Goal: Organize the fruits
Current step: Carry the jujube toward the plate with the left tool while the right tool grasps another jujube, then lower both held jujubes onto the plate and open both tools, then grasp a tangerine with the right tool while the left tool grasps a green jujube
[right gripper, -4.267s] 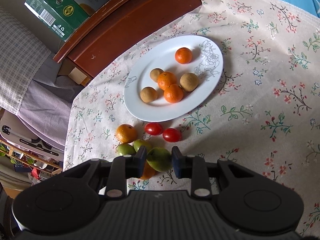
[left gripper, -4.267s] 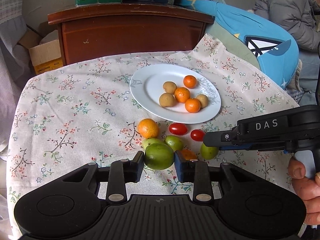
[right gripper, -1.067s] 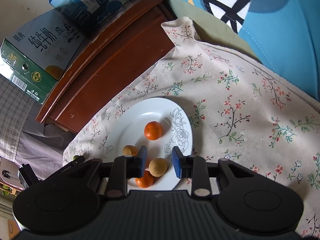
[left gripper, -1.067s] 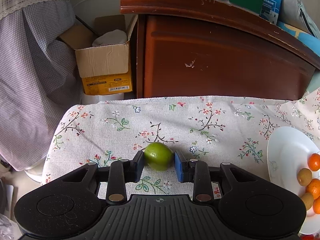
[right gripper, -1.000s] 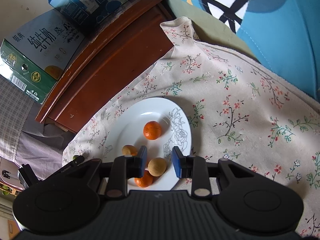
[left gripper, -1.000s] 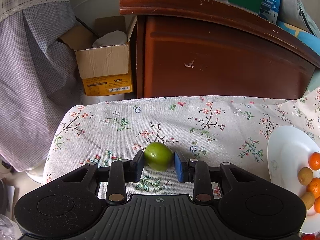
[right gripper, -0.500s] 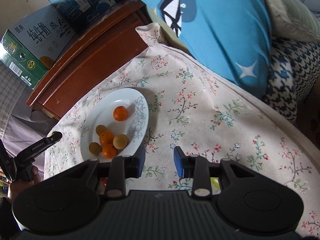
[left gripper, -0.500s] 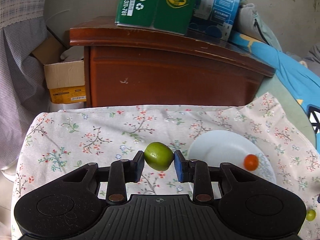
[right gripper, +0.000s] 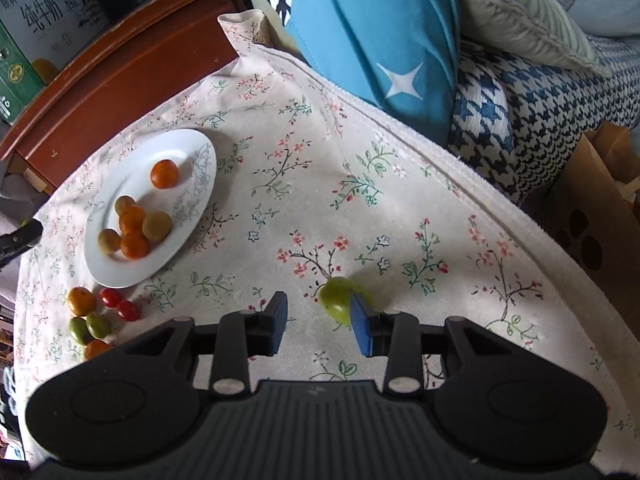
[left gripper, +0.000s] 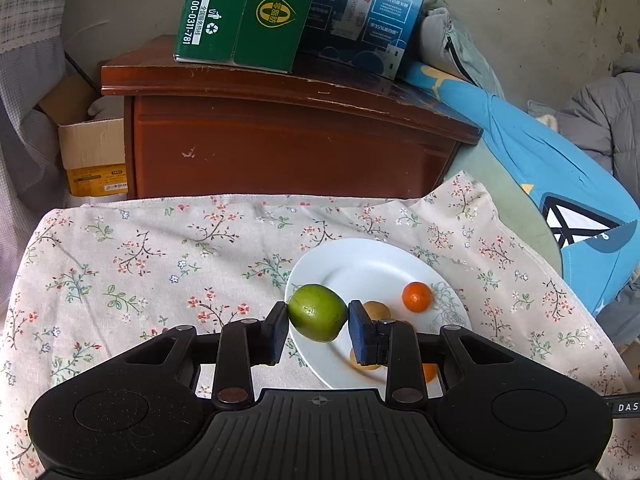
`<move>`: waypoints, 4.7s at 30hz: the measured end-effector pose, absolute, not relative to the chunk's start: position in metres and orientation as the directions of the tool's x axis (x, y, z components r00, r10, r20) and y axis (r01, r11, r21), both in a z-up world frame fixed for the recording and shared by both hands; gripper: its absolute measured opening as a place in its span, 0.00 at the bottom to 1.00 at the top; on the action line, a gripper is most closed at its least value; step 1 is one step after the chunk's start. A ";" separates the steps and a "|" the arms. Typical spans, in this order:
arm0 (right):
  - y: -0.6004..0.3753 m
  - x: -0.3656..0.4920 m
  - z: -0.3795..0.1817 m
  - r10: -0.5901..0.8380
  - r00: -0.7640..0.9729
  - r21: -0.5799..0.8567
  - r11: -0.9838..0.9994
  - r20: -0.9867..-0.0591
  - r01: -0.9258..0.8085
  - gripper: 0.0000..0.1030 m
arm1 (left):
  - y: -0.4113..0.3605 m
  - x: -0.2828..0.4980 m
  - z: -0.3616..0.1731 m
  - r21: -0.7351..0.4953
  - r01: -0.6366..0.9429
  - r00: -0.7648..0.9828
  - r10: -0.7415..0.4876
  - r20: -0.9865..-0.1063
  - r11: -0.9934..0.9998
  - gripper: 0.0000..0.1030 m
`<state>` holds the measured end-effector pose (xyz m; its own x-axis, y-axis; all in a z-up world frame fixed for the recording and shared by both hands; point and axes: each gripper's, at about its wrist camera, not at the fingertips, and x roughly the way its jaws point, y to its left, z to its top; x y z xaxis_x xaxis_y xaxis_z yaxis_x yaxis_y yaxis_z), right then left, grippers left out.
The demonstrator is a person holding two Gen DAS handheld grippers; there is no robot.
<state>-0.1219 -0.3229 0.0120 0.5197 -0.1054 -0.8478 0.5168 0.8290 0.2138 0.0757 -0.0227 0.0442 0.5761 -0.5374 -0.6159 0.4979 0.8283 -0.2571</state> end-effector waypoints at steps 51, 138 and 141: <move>-0.269 0.015 0.011 0.064 0.714 0.428 0.836 -0.697 0.343 0.34 | -0.069 0.096 0.032 -0.198 0.544 0.544 -0.522 -0.657 0.815 0.33; -0.224 -0.075 0.032 0.115 0.696 0.429 0.854 -0.709 0.295 0.31 | -0.046 0.002 -0.016 0.040 0.715 0.452 -0.418 -0.788 0.698 0.43; -0.224 -0.075 0.031 0.124 0.693 0.438 0.848 -0.710 0.298 0.31 | -0.047 0.002 -0.015 0.026 0.720 0.448 -0.435 -0.781 0.694 0.35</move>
<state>-0.0746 -0.2244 0.0307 0.6930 0.1239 -0.7102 0.2977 0.8480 0.4384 0.0022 -0.0467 -0.0151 0.4478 -0.4345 -0.7814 0.7195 0.6940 0.0265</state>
